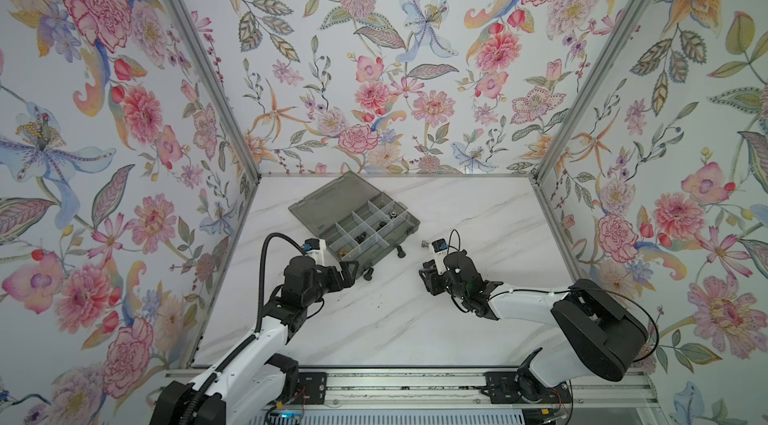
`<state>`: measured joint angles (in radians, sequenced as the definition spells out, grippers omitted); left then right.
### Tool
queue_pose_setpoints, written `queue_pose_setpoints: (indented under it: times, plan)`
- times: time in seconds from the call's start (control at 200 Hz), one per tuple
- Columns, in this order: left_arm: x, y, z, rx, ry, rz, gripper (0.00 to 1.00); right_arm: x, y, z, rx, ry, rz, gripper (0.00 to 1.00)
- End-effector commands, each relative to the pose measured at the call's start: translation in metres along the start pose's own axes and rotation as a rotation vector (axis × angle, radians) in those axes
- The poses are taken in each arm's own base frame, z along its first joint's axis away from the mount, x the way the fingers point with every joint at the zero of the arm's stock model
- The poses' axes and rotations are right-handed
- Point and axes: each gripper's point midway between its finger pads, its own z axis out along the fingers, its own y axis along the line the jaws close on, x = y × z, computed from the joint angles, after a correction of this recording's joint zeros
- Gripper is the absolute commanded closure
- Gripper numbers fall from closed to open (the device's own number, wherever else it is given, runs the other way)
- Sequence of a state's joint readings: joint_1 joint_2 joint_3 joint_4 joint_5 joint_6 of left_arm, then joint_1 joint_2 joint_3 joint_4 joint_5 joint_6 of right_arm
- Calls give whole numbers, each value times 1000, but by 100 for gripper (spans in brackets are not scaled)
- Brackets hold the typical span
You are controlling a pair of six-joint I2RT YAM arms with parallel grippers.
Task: Sort the screws and nuts into containers
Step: 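Move the right gripper back over the loose dark bolts beside the box, then lower the left gripper toward a dark hex bolt at the box edge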
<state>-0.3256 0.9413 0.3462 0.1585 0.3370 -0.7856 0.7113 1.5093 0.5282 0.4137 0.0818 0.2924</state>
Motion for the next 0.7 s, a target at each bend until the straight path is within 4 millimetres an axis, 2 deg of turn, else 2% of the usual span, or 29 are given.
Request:
queue_pose_setpoints:
  times: [0.0,0.34,0.525,0.691]
  plan:
    - [-2,1,0,1,-3,-2,1,-1,-10,3,63,-13,36,45]
    - [-1,1,0,1,-3,-2,1,4,-15,13,45,24,36,42]
    - [0,4,1,-9,0,-4,1,7,-20,12,44,27,49,41]
    - [11,8,2,-40,21,3,1,3,-18,8,23,21,50,40]
